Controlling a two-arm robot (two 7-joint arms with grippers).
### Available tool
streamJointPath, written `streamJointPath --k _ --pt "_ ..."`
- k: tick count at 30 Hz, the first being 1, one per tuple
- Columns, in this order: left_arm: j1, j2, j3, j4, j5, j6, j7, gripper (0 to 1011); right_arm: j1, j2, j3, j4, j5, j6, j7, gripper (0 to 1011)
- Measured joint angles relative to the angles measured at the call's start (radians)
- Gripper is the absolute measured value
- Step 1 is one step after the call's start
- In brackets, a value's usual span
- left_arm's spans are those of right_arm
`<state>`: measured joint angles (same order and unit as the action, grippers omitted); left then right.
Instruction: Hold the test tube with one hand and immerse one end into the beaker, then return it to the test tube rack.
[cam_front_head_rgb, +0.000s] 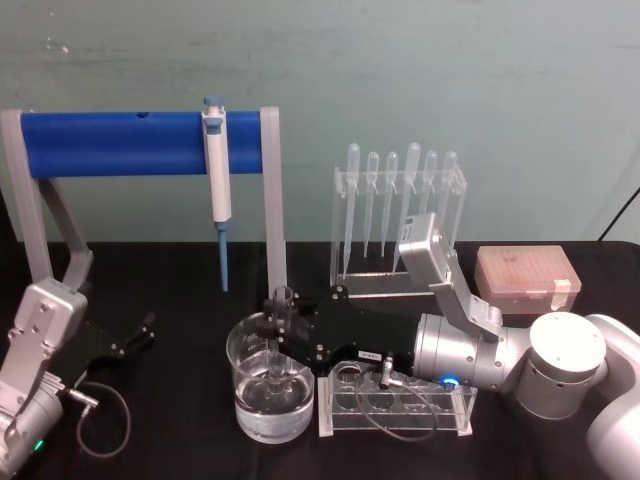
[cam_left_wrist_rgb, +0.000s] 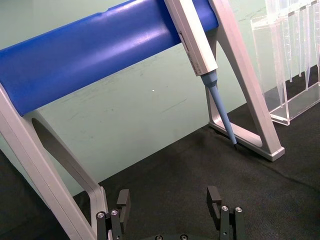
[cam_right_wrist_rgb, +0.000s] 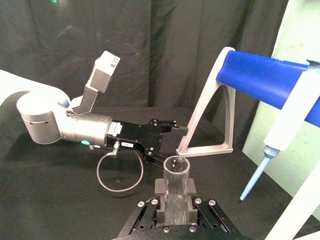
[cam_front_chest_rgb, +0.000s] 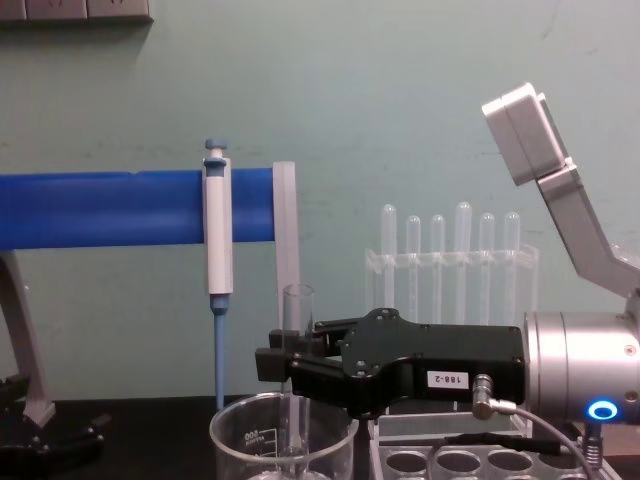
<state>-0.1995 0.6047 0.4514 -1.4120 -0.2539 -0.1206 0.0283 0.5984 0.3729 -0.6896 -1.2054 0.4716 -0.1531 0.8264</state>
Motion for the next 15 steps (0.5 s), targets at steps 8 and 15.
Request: streamJointPath --k 8,15 --pt "0.000 0.000 0.000 0.000 0.000 0.000 0.000 1000 0.000 0.000 0.000 0.000 0.000 0.000 0.000 227" --pt "0.000 0.000 0.000 0.000 0.000 0.000 0.000 1000 0.000 0.000 0.000 0.000 0.000 0.000 0.000 226"
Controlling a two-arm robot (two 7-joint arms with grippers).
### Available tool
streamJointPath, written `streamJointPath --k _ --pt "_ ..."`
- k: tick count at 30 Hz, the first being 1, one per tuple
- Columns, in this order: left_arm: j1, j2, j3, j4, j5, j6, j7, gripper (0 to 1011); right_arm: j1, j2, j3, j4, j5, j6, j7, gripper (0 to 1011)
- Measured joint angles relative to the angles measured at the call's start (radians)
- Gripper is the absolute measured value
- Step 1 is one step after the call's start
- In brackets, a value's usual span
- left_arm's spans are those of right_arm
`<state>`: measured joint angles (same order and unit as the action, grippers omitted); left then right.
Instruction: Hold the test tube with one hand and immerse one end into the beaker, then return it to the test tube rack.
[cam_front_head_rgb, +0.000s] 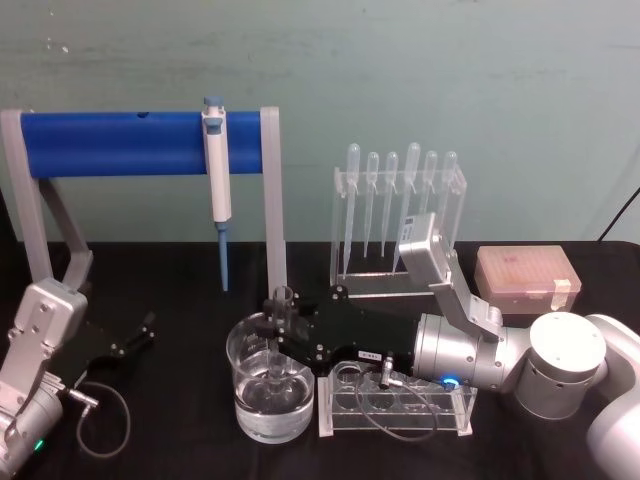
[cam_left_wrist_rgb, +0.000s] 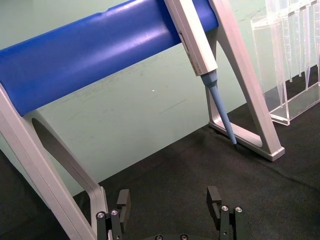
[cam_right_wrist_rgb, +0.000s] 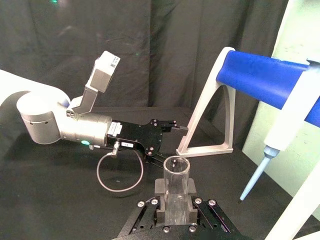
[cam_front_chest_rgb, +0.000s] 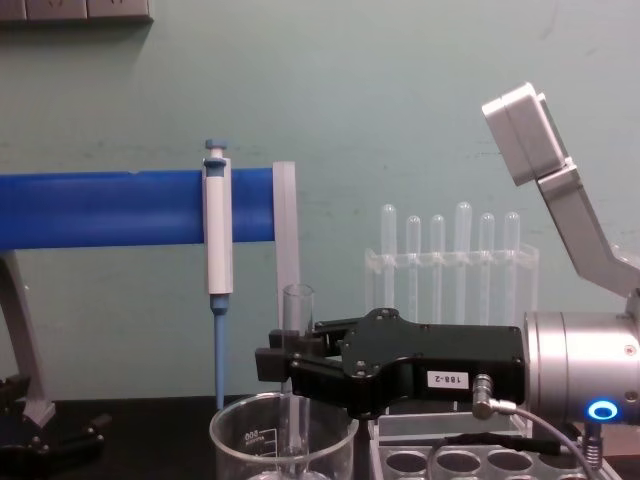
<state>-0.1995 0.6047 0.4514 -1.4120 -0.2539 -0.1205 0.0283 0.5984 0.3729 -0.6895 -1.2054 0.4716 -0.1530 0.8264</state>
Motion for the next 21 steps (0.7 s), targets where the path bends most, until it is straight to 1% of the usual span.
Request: streamJointPath --k 6,11,21 --pt "0.000 0.000 0.000 0.000 0.000 0.000 0.000 1000 0.000 0.000 0.000 0.000 0.000 -0.001 0.000 226" --pt "0.000 0.000 0.000 0.000 0.000 0.000 0.000 1000 0.004 -0.002 0.004 -0.004 0.003 -0.003 0.015 227" --pt "0.000 0.000 0.000 0.000 0.000 0.000 0.000 1000 0.019 0.012 0.008 -0.052 0.005 0.028 0.016 227"
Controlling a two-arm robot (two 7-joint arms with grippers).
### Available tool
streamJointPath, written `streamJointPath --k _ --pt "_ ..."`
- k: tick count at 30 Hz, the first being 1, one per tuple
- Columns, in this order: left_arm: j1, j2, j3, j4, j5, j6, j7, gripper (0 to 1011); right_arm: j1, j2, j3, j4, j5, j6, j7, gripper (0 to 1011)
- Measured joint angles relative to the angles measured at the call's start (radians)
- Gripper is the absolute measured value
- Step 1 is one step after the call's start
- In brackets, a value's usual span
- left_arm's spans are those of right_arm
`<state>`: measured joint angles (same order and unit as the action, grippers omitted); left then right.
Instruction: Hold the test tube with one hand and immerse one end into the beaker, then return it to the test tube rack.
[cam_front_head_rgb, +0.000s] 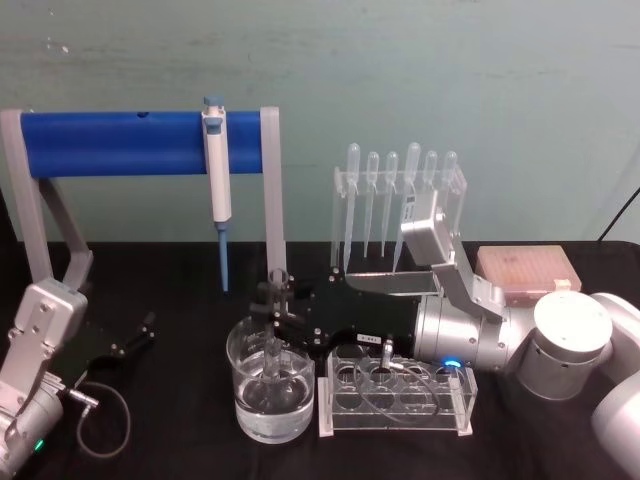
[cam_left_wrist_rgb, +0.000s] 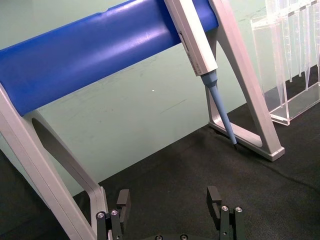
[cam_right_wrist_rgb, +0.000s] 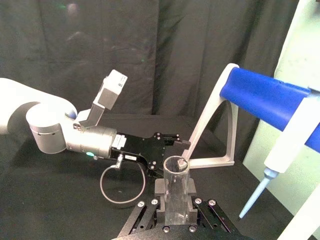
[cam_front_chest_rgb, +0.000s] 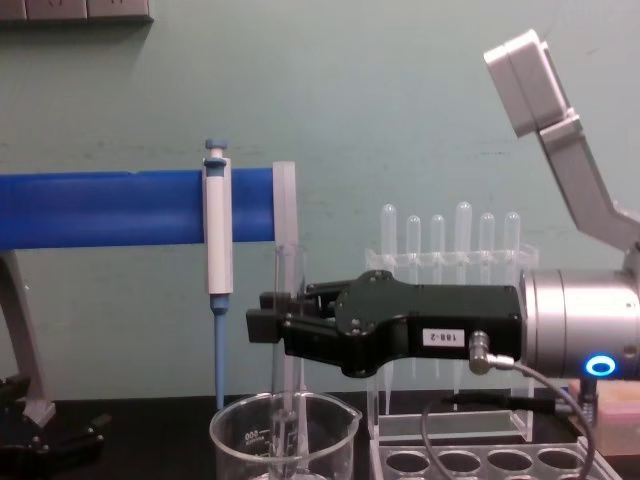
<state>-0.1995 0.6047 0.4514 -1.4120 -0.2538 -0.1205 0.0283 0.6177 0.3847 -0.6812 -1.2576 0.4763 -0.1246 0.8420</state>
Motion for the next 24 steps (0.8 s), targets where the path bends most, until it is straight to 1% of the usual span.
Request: streamJointPath --k 9,24 --pt "0.000 0.000 0.000 0.000 0.000 0.000 0.000 1000 0.011 0.020 0.000 -0.044 0.004 0.034 -0.001 227" --pt "0.000 0.000 0.000 0.000 0.000 0.000 0.000 1000 0.024 0.057 0.010 -0.118 0.041 0.086 -0.012 227"
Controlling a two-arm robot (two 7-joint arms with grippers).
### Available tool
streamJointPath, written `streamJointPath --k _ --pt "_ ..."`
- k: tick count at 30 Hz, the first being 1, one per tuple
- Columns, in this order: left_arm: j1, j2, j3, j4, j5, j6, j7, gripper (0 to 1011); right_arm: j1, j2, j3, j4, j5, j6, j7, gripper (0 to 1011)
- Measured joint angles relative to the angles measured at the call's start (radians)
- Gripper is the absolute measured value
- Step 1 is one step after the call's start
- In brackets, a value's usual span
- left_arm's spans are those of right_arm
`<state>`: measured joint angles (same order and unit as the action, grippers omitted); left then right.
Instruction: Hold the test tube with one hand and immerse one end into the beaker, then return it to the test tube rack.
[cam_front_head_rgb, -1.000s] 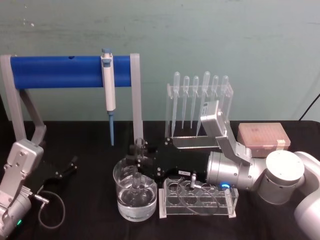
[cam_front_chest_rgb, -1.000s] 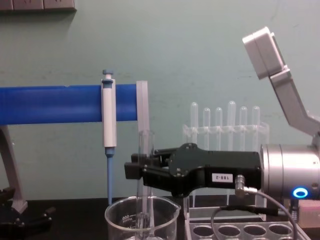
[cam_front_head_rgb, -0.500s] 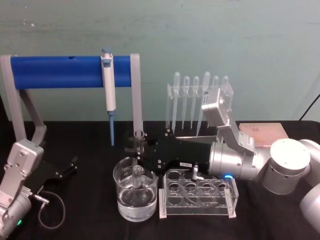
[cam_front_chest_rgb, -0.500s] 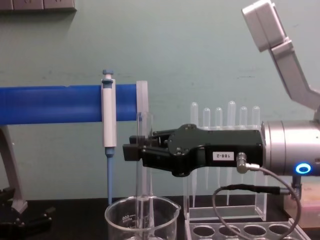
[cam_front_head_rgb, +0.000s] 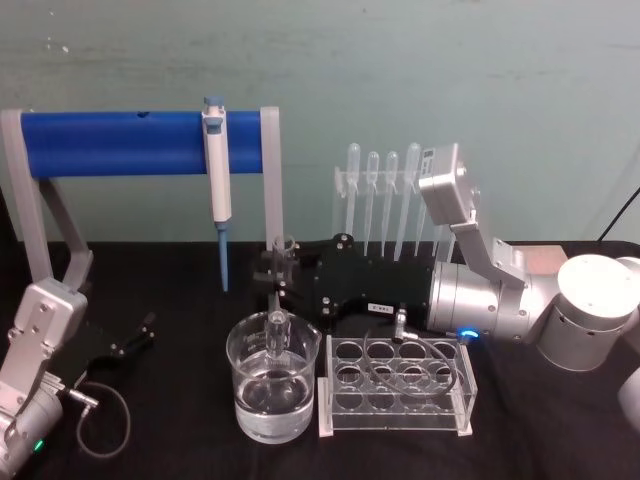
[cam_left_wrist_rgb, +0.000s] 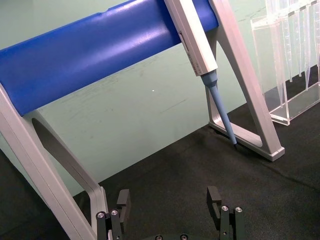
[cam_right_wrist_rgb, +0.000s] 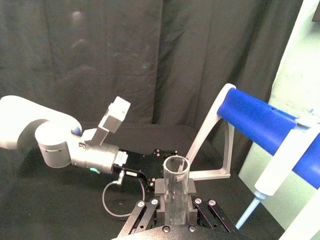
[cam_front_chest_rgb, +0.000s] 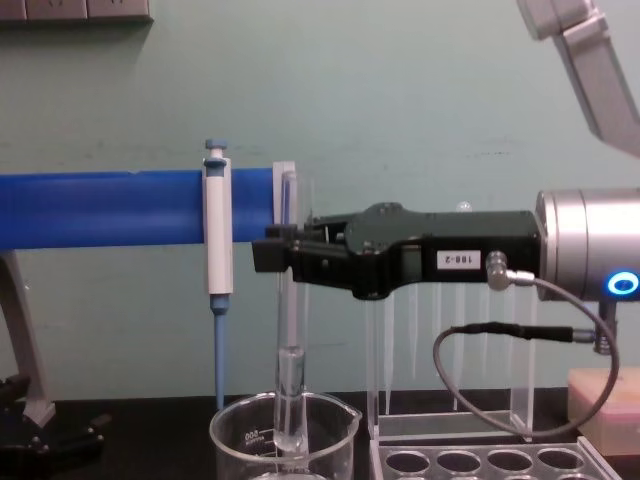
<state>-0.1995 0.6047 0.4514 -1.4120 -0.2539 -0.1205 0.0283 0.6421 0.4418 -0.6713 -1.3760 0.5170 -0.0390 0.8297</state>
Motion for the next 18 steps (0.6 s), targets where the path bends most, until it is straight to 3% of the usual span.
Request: streamJointPath --k 7,18 --pt "0.000 0.000 0.000 0.000 0.000 0.000 0.000 1000 -0.006 0.029 0.013 -0.056 0.022 0.025 -0.019 227" --pt "0.000 0.000 0.000 0.000 0.000 0.000 0.000 1000 -0.036 0.114 0.051 -0.185 0.058 0.061 -0.054 226"
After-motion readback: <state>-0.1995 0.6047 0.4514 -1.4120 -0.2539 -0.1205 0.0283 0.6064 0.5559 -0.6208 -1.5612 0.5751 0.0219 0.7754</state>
